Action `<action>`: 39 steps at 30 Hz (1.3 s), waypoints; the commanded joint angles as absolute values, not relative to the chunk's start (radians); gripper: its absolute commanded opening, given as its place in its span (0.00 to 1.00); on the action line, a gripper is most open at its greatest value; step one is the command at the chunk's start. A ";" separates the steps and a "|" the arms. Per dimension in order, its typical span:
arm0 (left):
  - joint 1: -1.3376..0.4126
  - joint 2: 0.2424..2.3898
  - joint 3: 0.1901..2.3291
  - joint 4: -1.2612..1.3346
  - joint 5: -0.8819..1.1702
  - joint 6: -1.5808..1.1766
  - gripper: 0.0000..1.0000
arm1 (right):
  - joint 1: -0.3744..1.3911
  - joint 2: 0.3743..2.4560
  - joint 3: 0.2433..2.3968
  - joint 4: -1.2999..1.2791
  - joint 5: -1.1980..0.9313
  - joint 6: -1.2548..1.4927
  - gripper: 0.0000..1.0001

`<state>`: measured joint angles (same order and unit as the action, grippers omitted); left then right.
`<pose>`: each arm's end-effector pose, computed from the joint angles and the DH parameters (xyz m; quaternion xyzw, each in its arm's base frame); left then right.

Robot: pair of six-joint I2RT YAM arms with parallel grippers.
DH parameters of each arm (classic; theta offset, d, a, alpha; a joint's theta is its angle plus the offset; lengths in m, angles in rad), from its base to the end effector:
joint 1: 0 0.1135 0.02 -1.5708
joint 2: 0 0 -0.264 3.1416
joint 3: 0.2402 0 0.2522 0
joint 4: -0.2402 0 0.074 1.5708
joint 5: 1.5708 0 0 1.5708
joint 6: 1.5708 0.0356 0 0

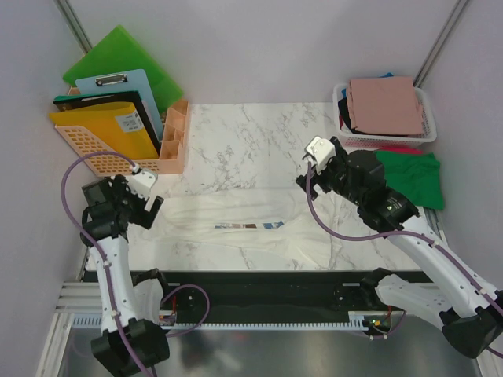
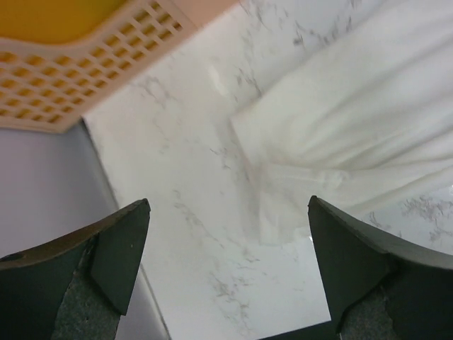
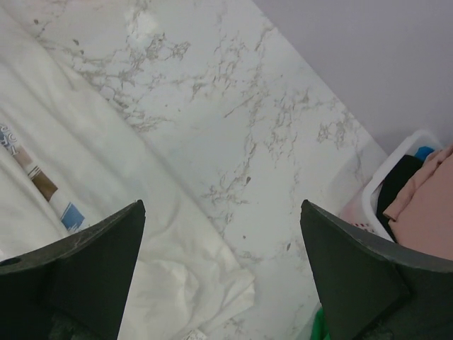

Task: Fold and stack the t-shirts
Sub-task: Fold the tshirt

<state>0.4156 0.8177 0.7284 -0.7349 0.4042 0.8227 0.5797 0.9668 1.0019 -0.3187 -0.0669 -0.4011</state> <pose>0.1532 0.0523 0.2657 0.2561 0.8785 0.0551 0.3994 0.1810 0.1214 0.3687 -0.3942 0.6958 0.0801 0.5950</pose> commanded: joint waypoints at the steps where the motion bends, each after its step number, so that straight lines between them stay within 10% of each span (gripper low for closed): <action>1: 0.419 0.788 0.865 -0.828 0.522 0.785 1.00 | 0.578 0.954 1.006 -0.333 -0.095 -0.391 0.98; 13: 0.420 0.767 0.879 -0.531 0.095 0.490 1.00 | 0.587 1.213 0.943 -0.591 -0.357 -0.400 0.98; 30: 0.422 0.781 0.877 -0.586 0.115 0.506 1.00 | 0.503 1.578 0.977 -0.529 -0.405 -0.531 0.80; 39: 0.422 0.795 0.853 -0.586 0.135 0.523 1.00 | 0.488 1.549 0.985 -0.558 -0.394 -0.543 0.00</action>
<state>0.4175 0.7921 0.8604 -0.5968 0.1291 0.5060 0.4889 1.5848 0.9455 -0.5480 -0.3752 -0.5304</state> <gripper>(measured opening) 0.997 0.034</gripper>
